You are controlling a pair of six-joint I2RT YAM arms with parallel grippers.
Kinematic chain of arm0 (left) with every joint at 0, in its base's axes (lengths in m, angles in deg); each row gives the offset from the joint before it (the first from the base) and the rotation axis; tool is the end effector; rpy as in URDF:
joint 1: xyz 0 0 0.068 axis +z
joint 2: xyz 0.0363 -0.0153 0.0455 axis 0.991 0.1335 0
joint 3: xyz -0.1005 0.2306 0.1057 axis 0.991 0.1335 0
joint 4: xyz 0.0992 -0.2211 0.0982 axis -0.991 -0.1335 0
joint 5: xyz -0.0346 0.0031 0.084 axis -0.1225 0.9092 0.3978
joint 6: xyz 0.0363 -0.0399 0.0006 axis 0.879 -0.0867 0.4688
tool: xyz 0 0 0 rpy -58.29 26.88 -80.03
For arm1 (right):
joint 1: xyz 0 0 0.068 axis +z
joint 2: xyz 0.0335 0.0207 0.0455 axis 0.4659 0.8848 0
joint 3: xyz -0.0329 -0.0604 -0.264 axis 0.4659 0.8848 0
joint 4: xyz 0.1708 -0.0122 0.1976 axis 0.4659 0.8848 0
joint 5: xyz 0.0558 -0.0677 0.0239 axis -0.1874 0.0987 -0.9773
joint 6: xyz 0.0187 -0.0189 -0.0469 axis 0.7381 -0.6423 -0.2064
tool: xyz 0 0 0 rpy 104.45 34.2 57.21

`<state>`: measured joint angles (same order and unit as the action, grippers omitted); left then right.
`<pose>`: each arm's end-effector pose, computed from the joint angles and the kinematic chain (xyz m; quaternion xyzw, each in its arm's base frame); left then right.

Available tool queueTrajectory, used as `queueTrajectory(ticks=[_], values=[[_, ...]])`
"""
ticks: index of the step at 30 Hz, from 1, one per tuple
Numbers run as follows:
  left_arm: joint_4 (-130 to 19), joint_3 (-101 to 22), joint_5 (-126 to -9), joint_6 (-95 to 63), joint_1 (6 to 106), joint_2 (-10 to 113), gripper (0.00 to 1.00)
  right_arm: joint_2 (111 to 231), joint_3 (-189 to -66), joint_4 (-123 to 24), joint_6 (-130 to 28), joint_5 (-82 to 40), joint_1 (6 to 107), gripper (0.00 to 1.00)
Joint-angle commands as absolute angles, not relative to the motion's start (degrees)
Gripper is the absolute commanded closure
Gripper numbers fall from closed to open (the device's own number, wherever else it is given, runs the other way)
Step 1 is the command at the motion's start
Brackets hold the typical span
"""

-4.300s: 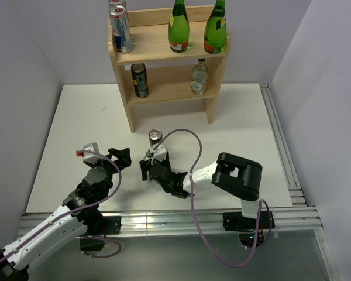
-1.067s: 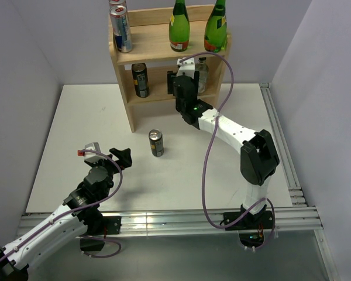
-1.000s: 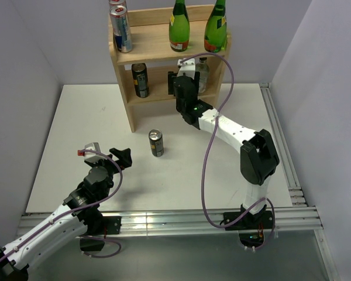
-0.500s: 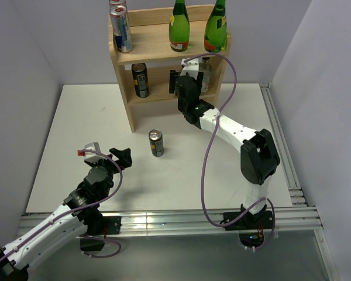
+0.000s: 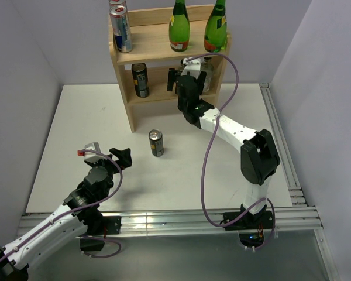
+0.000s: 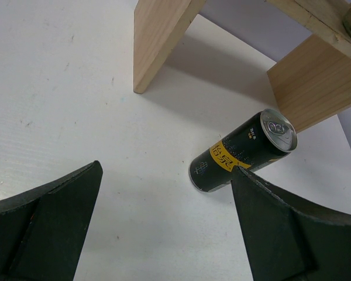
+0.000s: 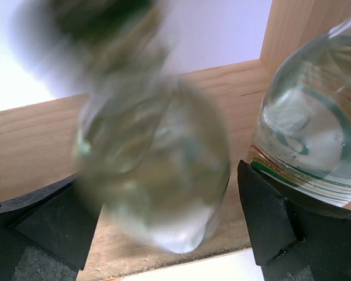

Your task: Place and organize the beverage onto the shelf

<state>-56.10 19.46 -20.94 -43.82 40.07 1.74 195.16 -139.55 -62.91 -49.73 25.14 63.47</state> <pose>0.1139 -0.0735 0.2150 -0.1937 0.7318 -0.2048 0.6204 0.3728 0.2408 0.3415 0.0475 0.7291 0.0145 0.6826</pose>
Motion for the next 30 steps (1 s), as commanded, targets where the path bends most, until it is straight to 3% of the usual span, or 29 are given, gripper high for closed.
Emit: queueTrajectory(ticks=[1, 30], values=[[-53.8, 19.6, -21.6, -42.9, 39.9, 1.9, 0.01, 193.6, -139.2, -66.5, -49.0, 26.8, 62.3, 0.03], [-53.6, 19.6, -21.6, -42.9, 39.9, 2.1, 0.01, 187.4, -128.7, -68.0, -46.0, 19.4, 64.7, 0.00]])
